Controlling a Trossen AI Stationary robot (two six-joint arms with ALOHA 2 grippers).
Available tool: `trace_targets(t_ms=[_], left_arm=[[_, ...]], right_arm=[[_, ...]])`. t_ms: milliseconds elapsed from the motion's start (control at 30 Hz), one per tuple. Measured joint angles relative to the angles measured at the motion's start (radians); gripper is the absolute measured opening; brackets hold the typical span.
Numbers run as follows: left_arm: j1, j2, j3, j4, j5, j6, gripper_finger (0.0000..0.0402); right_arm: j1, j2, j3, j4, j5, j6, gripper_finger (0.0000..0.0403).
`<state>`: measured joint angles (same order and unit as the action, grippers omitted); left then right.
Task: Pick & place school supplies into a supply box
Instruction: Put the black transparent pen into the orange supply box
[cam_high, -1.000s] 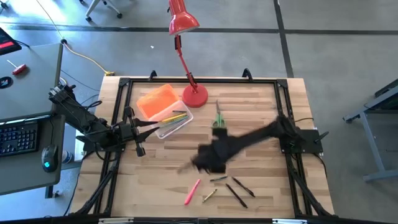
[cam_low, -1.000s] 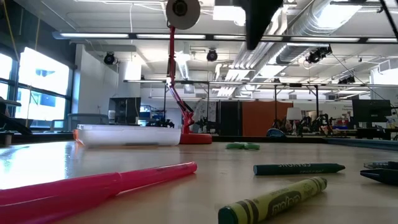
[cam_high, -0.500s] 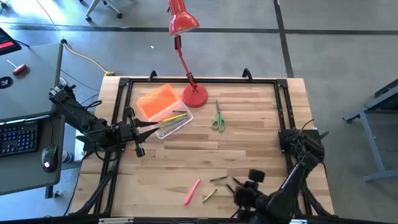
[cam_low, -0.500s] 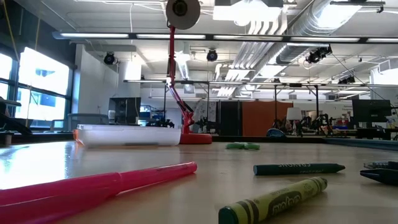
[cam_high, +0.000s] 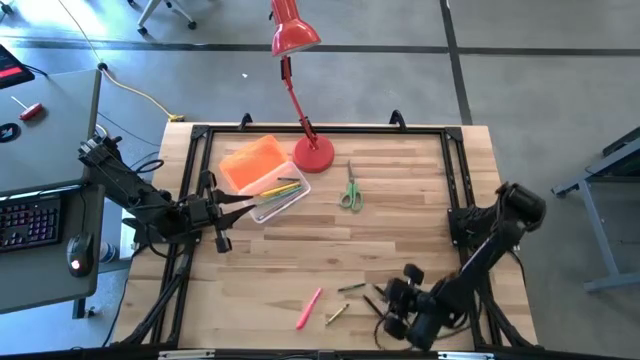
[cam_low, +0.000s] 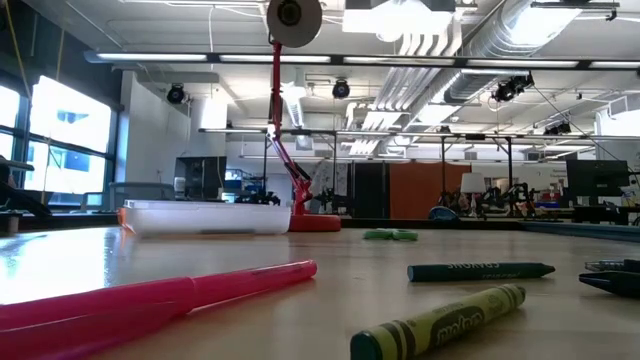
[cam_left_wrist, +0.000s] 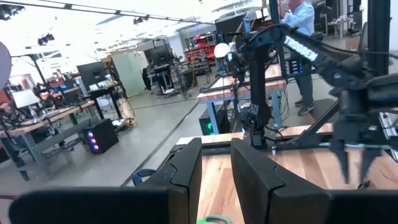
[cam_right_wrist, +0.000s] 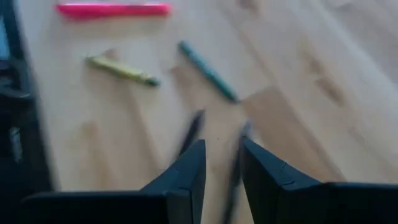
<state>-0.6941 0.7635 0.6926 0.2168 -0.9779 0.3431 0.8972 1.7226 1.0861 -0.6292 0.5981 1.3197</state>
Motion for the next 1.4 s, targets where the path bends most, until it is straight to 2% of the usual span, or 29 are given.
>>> trace_targets(t_ms=[67, 200, 300, 433, 800, 967, 1167, 1300, 1400], left_arm=[[0.000, 0.000, 0.000, 0.000, 0.000, 0.002, 0.0117], [0.000, 0.000, 0.000, 0.000, 0.000, 0.004, 0.0117], [0.000, 0.000, 0.000, 0.001, 0.000, 0.004, 0.0117], [0.000, 0.000, 0.000, 0.001, -0.001, 0.004, 0.0117], [0.000, 0.000, 0.000, 0.000, -0.002, 0.004, 0.0117], [0.000, 0.000, 0.000, 0.000, -0.002, 0.004, 0.0117], [0.000, 0.000, 0.000, -0.001, -0.002, 0.004, 0.0117], [0.000, 0.000, 0.000, -0.001, -0.003, 0.004, 0.0117], [0.000, 0.000, 0.000, -0.003, -0.004, 0.004, 0.0117]], right_arm=[[-0.011, -0.025, -0.078, 0.042, 0.011, 0.006, 0.0078], [-0.057, -0.037, -0.196, 0.133, -0.089, 0.030, 0.0079], [-0.085, -0.037, -0.246, 0.246, -0.133, -0.017, 0.0079], [-0.104, -0.037, -0.260, 0.330, -0.137, -0.092, 0.0082], [-0.134, -0.038, -0.260, 0.332, -0.234, -0.119, 0.0127], [-0.134, -0.031, -0.260, 0.349, -0.196, -0.126, 0.0133], [-0.132, 0.055, -0.259, 0.388, -0.177, -0.181, 0.0125], [-0.115, 0.099, -0.259, 0.394, -0.108, -0.170, 0.0111], [-0.107, 0.116, -0.262, 0.399, -0.071, -0.157, 0.0086]])
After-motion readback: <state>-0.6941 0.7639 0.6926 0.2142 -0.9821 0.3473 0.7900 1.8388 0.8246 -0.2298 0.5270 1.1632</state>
